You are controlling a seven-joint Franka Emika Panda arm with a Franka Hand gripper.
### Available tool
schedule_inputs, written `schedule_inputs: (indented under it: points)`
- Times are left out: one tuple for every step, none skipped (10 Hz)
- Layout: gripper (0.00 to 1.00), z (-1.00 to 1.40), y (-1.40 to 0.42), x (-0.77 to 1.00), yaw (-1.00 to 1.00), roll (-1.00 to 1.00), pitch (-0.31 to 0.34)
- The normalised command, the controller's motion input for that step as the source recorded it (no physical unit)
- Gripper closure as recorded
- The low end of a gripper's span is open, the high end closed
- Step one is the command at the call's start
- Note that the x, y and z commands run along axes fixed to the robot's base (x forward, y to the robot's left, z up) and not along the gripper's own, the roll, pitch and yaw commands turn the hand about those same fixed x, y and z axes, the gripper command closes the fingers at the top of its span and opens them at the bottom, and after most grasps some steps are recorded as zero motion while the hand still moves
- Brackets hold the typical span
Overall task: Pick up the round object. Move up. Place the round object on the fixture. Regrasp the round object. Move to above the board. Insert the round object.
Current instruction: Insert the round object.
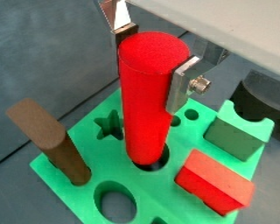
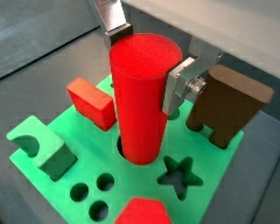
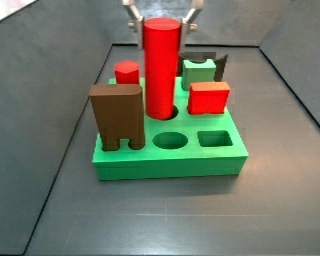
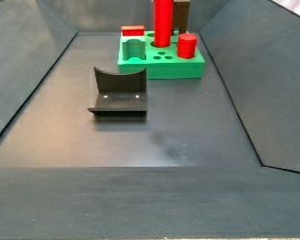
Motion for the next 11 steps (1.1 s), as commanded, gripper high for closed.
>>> schedule_inputs:
  points:
    - [1.00,-0.35,0.00,-0.18,0.00,0.13,-0.099]
    - [1.00,-0.43,0.00,0.00,0.00,0.07,-0.076]
    - [1.00,-0.36,-0.03,0.09,0.00,0.00,-0.046]
    - [1.00,-0.28,-0.13,0.31,0.00,-0.03,-0.030]
    - [1.00,-0.38,-0.12,0.49,0.00,-0.07,-0.019]
    - [1.00,-0.43,-0.04,0.40,0.00,-0.05,-0.040]
    - [1.00,-0.45,0.00,0.34,0.00,0.00,-0.029]
    - [1.00,-0.40,0.00,0.16,0.00,0.09,0.000]
    - [1.00,-0.35,0.01,0.00,0.00,0.15,0.000]
    - [1.00,-0.34,0.01,-0.03,0.00,0.16,0.000]
    - [1.00,-0.33,0.01,-0.15,0.00,0.15,0.000]
